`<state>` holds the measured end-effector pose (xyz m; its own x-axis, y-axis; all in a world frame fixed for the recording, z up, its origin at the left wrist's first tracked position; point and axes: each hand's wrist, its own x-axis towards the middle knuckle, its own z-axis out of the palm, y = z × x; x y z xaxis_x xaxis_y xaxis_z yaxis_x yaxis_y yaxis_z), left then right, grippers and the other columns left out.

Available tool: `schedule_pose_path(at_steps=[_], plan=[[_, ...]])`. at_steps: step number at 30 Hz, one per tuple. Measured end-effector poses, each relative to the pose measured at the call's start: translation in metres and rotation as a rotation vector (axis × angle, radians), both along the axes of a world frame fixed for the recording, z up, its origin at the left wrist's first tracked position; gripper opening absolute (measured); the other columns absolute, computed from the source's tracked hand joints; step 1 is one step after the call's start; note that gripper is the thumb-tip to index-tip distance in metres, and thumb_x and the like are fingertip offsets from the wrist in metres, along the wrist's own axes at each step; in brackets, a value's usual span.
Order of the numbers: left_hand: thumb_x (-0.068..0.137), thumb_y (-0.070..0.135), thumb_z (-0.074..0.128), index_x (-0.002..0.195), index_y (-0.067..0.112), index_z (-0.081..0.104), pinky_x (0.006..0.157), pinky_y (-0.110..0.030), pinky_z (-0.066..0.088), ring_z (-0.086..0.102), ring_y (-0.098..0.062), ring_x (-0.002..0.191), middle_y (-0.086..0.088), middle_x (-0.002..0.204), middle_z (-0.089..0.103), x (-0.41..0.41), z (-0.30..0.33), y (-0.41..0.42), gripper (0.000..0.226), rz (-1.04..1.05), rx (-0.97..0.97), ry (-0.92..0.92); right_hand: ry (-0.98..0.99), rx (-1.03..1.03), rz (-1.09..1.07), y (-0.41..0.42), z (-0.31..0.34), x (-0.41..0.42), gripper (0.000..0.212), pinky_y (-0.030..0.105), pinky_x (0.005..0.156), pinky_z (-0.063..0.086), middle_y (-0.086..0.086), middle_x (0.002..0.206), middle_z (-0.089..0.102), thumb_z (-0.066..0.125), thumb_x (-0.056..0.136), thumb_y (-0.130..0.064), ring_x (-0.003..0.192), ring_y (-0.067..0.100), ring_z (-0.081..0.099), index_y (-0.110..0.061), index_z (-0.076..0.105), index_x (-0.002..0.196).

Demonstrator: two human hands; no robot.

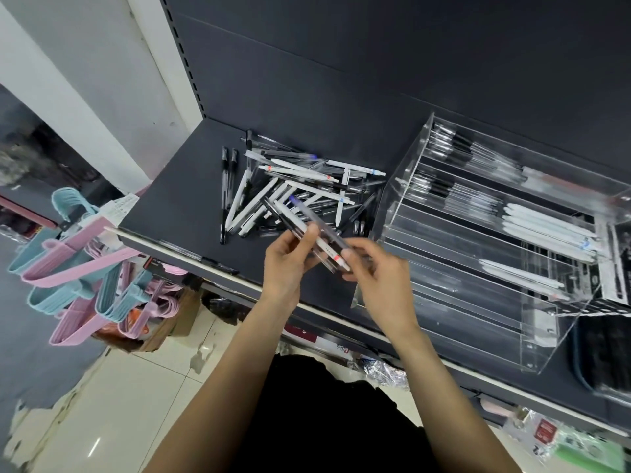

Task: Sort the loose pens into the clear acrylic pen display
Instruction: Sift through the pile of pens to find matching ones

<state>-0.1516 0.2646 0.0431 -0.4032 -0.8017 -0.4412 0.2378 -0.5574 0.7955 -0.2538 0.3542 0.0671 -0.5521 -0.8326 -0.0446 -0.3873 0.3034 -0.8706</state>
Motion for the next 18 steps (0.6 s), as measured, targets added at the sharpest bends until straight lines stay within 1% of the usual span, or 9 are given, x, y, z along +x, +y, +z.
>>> schedule_pose_path(at_steps=[2,4,5,7,9,11,13,16,18], plan=[[0.088,0.019,0.064,0.091,0.009,0.069,0.07,-0.025,0.057,0.064,-0.013,0.077,-0.002,0.08,0.067,0.005,0.0,-0.008,0.012,0.065,0.009,-0.014,0.082,0.017,-0.044,0.002,0.008,-0.012,0.019,0.016,0.056,0.053,-0.008,0.076,0.068,0.057,0.093,-0.024,0.056,0.002,0.064,-0.021,0.064,0.111],[0.091,0.018,0.061,0.094,0.013,0.07,0.068,-0.023,0.055,0.065,-0.011,0.079,0.001,0.083,0.07,0.015,0.002,-0.018,0.011,0.068,-0.033,-0.042,0.21,0.036,-0.062,0.004,0.018,-0.029,0.014,0.018,0.054,0.046,-0.009,0.065,0.061,0.06,0.092,-0.027,0.052,0.005,0.056,-0.026,0.06,0.106],[0.092,0.018,0.059,0.096,0.015,0.07,0.07,-0.023,0.055,0.066,-0.01,0.084,0.003,0.088,0.072,0.021,0.002,-0.023,0.012,0.036,-0.079,-0.066,0.201,0.027,-0.072,0.003,0.024,-0.036,0.012,0.02,0.056,0.044,-0.005,0.063,0.059,0.063,0.089,-0.025,0.053,0.006,0.052,-0.025,0.059,0.101],[0.093,0.015,0.056,0.099,0.016,0.069,0.074,-0.024,0.055,0.067,-0.01,0.091,0.008,0.098,0.073,0.029,0.005,-0.03,0.014,-0.076,-0.167,-0.093,0.083,-0.009,-0.036,-0.003,0.036,-0.047,0.01,0.022,0.061,0.043,-0.005,0.065,0.059,0.069,0.084,-0.019,0.059,0.01,0.05,-0.019,0.063,0.092],[0.094,0.012,0.054,0.104,0.017,0.067,0.076,-0.025,0.055,0.068,-0.01,0.09,0.009,0.103,0.073,0.03,0.008,-0.032,0.017,-0.211,-0.206,-0.095,0.001,0.006,0.077,-0.016,0.046,-0.05,0.007,0.024,0.064,0.042,-0.01,0.07,0.061,0.07,0.082,-0.018,0.064,0.008,0.048,-0.015,0.069,0.088],[0.093,0.013,0.054,0.108,0.019,0.066,0.076,-0.026,0.055,0.069,-0.013,0.083,0.003,0.102,0.073,0.025,0.012,-0.031,0.02,-0.342,-0.231,-0.098,0.043,0.087,0.214,-0.034,0.049,-0.05,0.014,0.029,0.067,0.042,0.002,0.079,0.065,0.068,0.084,-0.027,0.069,0.017,0.052,-0.015,0.072,0.089],[0.093,0.015,0.055,0.106,0.018,0.067,0.074,-0.026,0.055,0.067,-0.015,0.073,0.001,0.089,0.073,0.019,0.016,-0.026,0.019,-0.439,-0.245,-0.099,0.092,0.17,0.308,-0.051,0.049,-0.047,0.019,0.029,0.064,0.042,0.01,0.08,0.066,0.064,0.086,-0.032,0.067,0.019,0.055,-0.014,0.072,0.088],[0.093,0.016,0.054,0.102,0.017,0.068,0.074,-0.025,0.055,0.068,-0.013,0.083,0.004,0.093,0.074,0.011,0.02,-0.022,0.017,-0.5,-0.222,-0.083,0.095,0.254,0.34,-0.067,0.049,-0.044,0.02,0.018,0.057,0.043,0.001,0.07,0.066,0.062,0.089,-0.03,0.054,-0.001,0.053,-0.013,0.07,0.088],[0.09,0.018,0.057,0.104,0.017,0.068,0.074,-0.024,0.055,0.069,-0.011,0.088,0.001,0.1,0.074,0.007,0.02,-0.021,0.018,-0.512,-0.183,-0.045,0.13,0.29,0.357,-0.069,0.05,-0.045,0.023,0.026,0.064,0.047,0.003,0.072,0.067,0.059,0.091,-0.032,0.059,0.006,0.057,-0.012,0.071,0.088]])
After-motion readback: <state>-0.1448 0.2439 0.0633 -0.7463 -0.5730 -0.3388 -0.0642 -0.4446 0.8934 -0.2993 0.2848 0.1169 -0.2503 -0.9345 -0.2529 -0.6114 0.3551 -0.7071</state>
